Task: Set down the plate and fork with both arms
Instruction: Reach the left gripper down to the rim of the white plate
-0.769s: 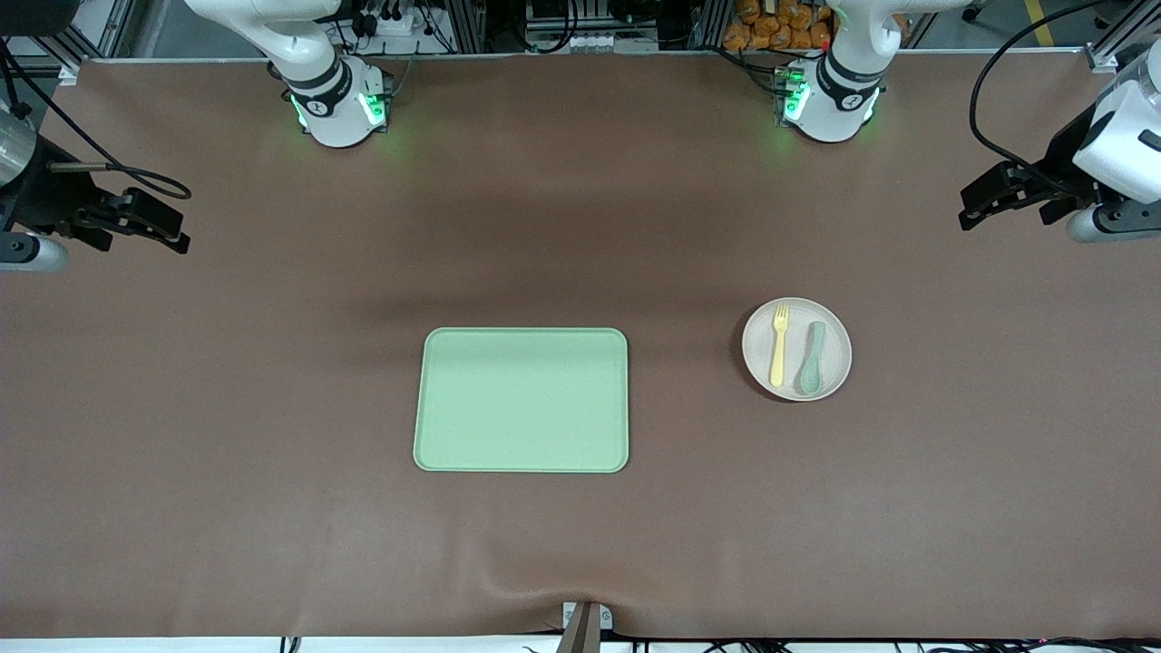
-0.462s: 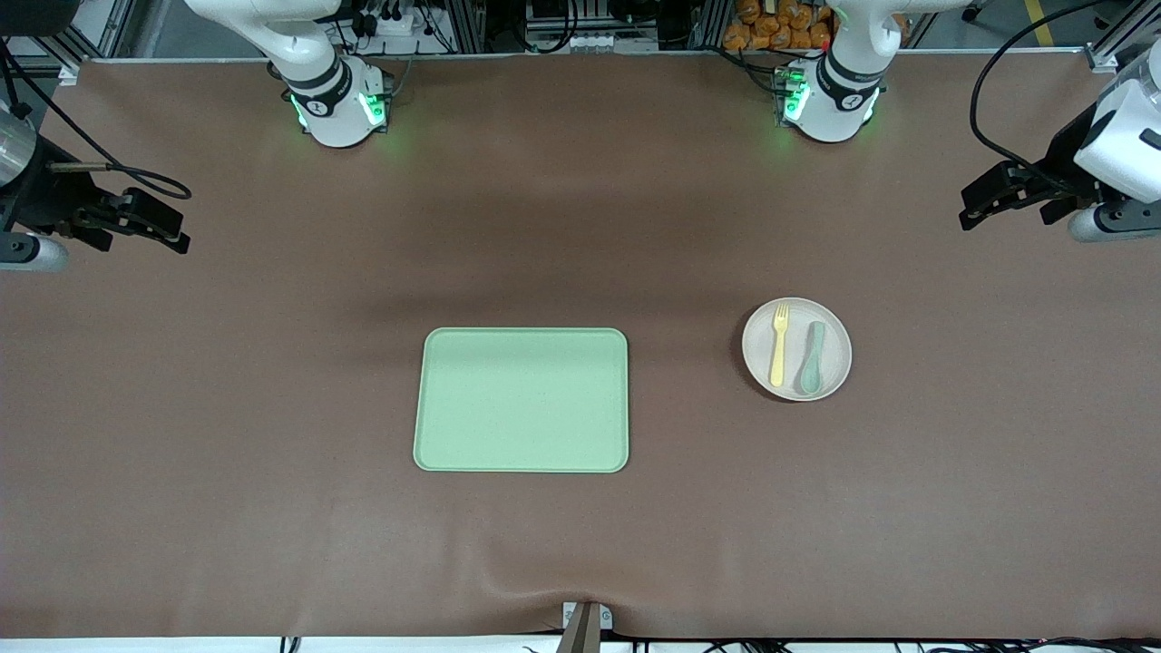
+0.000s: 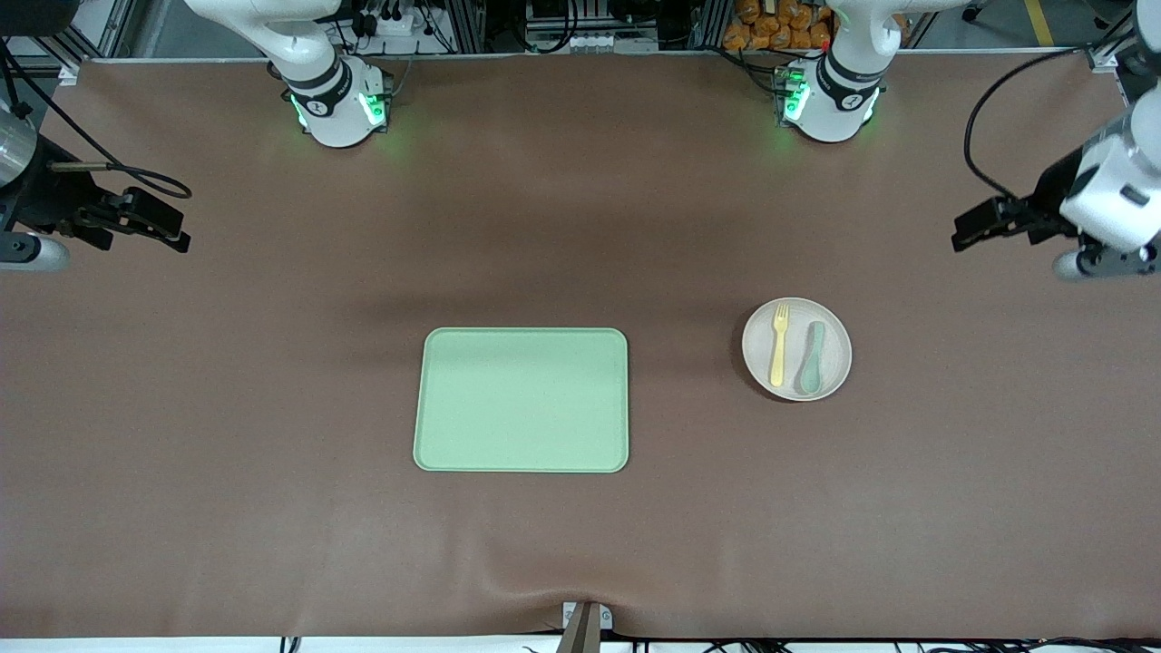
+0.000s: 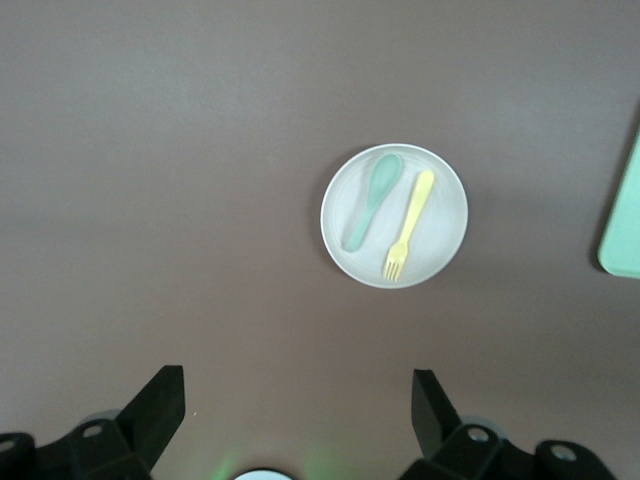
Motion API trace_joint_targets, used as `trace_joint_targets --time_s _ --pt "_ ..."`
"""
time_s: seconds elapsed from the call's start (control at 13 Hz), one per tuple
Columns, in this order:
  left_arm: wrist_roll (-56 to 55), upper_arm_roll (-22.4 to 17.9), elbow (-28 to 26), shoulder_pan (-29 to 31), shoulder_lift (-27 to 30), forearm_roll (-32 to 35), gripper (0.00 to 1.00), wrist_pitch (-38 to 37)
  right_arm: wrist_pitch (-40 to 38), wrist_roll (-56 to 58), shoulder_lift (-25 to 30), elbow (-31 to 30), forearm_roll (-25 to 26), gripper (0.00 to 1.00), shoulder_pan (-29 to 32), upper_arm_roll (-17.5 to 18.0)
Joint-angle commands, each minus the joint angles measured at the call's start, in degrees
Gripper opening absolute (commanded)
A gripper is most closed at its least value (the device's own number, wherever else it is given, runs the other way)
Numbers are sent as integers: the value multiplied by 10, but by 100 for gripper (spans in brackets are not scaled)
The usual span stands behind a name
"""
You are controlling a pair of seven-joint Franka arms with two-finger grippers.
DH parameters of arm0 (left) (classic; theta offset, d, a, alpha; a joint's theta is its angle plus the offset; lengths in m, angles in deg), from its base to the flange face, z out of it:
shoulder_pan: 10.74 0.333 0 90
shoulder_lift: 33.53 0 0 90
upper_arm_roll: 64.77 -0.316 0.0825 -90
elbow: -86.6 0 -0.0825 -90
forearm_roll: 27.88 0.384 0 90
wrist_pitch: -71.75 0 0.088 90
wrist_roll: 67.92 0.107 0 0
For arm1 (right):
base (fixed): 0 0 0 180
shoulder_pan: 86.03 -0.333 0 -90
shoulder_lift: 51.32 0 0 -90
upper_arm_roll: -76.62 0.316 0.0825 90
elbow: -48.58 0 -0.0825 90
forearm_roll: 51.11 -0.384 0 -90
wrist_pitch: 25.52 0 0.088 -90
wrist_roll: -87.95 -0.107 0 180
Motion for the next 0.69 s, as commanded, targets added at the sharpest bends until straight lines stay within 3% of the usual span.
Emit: trace_joint_targets --time_s 0.0,0.23,0.62 --pt "25 3 -55 16 -34 -14 100 90 -1 4 11 -9 -10 100 3 0" --pt "116 3 -130 18 -73 -27 100 213 0 4 10 -9 -10 100 4 0" --pt "204 5 -150 40 -161 -77 100 308 1 4 10 -9 -11 100 4 0"
